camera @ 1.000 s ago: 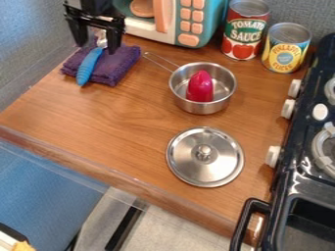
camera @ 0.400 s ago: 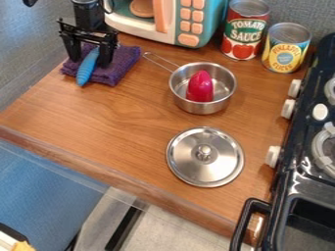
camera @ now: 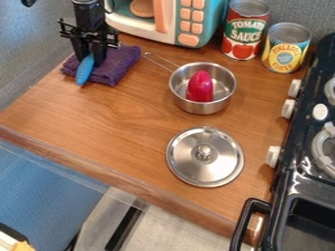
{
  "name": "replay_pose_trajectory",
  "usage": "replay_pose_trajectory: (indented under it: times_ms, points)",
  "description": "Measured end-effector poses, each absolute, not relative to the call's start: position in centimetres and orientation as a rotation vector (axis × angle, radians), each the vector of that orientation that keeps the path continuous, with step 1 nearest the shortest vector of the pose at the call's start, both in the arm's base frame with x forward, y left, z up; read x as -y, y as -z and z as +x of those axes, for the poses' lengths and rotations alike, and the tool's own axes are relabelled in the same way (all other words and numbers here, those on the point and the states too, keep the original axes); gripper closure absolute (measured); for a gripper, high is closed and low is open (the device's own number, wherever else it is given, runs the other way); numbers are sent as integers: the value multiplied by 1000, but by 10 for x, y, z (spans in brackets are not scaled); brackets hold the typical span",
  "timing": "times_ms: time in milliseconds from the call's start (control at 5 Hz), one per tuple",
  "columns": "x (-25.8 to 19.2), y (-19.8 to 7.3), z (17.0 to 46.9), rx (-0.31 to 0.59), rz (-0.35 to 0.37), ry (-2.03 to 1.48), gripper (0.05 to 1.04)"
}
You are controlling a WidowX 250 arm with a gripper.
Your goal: Moved the blue spoon from the purple sponge and placed it on the middle of the table
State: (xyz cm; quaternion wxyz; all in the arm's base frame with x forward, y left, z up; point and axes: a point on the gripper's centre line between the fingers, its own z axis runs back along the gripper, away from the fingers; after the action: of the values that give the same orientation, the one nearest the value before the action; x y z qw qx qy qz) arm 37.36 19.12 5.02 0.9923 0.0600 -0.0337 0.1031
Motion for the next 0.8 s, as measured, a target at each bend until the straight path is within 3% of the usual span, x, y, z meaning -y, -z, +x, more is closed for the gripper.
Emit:
replay_pose_trajectory:
  times_ms: [400,800]
  points:
    - [-151,-95,357,127,116,-187,719]
    - [-92,-48,321,-2,63,-102,719]
